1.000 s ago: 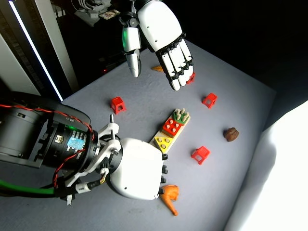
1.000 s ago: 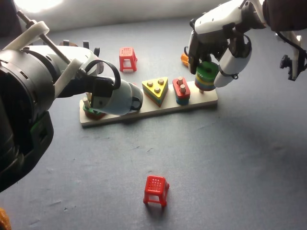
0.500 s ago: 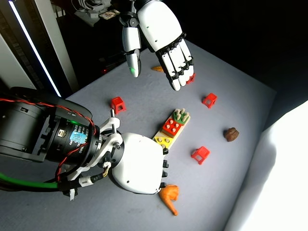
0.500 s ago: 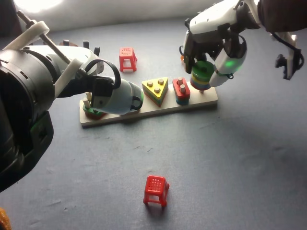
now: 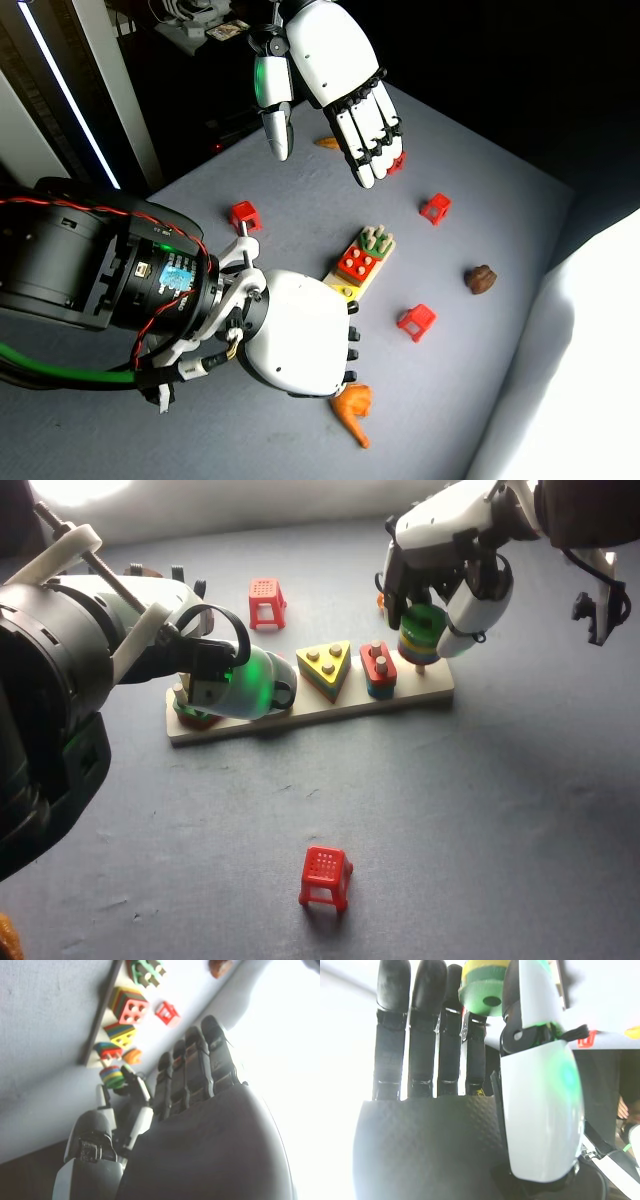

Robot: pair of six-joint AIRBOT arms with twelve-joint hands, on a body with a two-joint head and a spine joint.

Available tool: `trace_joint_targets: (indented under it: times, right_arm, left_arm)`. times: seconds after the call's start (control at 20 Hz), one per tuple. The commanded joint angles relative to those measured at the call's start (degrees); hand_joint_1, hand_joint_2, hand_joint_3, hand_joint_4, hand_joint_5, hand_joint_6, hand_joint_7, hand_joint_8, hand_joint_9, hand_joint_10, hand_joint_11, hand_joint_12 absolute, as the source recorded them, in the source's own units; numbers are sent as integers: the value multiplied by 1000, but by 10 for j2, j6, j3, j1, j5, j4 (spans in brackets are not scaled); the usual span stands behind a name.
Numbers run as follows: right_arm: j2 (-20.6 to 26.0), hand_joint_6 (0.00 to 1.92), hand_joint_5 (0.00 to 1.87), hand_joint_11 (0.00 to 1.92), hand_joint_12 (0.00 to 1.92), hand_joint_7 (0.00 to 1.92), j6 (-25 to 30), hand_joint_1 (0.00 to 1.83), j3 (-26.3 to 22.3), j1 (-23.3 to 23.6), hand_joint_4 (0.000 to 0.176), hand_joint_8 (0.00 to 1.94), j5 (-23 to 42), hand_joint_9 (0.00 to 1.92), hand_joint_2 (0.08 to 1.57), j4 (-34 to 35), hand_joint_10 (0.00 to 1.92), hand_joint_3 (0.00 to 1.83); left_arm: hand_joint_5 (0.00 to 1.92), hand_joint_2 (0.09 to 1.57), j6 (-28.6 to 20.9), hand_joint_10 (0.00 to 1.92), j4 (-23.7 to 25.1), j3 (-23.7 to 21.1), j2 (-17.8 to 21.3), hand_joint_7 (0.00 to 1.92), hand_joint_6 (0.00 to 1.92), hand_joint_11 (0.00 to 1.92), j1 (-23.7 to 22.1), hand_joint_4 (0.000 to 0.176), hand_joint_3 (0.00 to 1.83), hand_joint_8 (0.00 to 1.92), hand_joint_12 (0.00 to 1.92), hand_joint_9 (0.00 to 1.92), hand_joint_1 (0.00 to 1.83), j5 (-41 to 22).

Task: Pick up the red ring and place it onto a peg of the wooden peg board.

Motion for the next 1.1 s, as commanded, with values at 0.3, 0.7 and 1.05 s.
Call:
trace_joint_targets:
  times: [0.3,0.7,1.05]
  right_arm:
    - [3,1041,937,841,1251,1046,-3,1377,2,4,0,786,41,977,1095,3,1111,0]
    - [-7,341,812,567,1216,955,-30,1147,12,-9,0,84,57,919,1055,3,177,0]
    - [-9,2,680,246,1172,724,-30,1074,17,-14,0,0,61,725,1034,3,3,0]
  left_arm:
    - [95,1272,1,0,50,-1,2,122,0,0,-3,0,0,1,322,116,0,6]
    - [72,1271,1,2,50,-1,2,92,1,0,-3,0,0,1,254,96,0,6]
    - [115,1274,1,5,50,-1,2,143,6,0,-3,0,0,5,365,133,0,6]
